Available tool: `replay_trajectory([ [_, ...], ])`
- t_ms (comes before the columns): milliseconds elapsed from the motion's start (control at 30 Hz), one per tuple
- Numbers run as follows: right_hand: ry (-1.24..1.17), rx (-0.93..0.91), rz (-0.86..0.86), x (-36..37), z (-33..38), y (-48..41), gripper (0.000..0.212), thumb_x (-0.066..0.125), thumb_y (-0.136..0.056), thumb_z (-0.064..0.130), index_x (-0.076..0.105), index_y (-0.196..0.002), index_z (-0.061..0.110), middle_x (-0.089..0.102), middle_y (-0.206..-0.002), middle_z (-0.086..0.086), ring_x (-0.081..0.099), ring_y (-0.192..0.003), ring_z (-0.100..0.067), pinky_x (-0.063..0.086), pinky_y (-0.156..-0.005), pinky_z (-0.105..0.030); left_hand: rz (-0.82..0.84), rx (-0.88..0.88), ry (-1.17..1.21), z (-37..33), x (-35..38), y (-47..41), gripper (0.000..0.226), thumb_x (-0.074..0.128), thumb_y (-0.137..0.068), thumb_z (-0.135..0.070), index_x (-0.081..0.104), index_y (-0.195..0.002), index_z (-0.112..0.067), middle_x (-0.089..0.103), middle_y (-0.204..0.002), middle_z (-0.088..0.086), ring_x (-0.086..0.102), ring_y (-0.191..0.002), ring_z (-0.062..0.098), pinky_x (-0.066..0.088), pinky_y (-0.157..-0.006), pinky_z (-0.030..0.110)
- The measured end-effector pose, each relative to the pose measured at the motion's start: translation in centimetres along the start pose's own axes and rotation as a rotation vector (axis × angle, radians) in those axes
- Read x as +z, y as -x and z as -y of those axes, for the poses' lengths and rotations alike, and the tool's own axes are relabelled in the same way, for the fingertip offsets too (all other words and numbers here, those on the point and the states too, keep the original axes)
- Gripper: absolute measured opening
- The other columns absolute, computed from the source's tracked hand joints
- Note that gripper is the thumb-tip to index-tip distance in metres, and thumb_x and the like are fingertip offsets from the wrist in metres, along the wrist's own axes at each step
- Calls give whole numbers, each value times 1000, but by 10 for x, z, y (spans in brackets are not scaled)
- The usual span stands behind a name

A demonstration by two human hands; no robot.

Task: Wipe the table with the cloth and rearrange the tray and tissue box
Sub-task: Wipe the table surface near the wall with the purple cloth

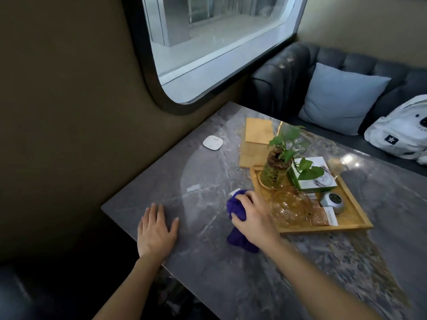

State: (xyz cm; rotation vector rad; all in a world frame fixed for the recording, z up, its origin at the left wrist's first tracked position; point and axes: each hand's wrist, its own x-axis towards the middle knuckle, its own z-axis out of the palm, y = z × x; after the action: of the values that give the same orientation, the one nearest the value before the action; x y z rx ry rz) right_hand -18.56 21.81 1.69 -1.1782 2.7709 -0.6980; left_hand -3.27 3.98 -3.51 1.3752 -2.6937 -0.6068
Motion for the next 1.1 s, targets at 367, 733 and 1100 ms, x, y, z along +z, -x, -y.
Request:
replay_trajectory([
  [367,157,131,100,69,-11,-24,68,61,-79,45,37,-136,17,47,-139,-20,44,-128,-39,38,-102,-52,-21,-59,-57,41,-12,-53,70,27,-92,-54,12,-147,-13,14,-158,4,8,-146,20,6,-121,37],
  [733,90,386,-104,89,-3,-122,52,60,-84,28,45,-127,2,49,-129,-29,46,-116,-45,42,-98,-52,-104,-52,-72,57,1,-69,68,11,-88,-46,31,-142,-10,34,-152,4,25,-142,17,11,-118,35],
  [1100,-253,128,52,97,31,-146,35,49,-91,34,52,-122,18,58,-124,-7,52,-116,-26,37,-96,-35,44,-19,269,78,-25,-87,42,33,-97,-12,42,-137,-16,36,-150,0,27,-140,15,19,-117,32],
])
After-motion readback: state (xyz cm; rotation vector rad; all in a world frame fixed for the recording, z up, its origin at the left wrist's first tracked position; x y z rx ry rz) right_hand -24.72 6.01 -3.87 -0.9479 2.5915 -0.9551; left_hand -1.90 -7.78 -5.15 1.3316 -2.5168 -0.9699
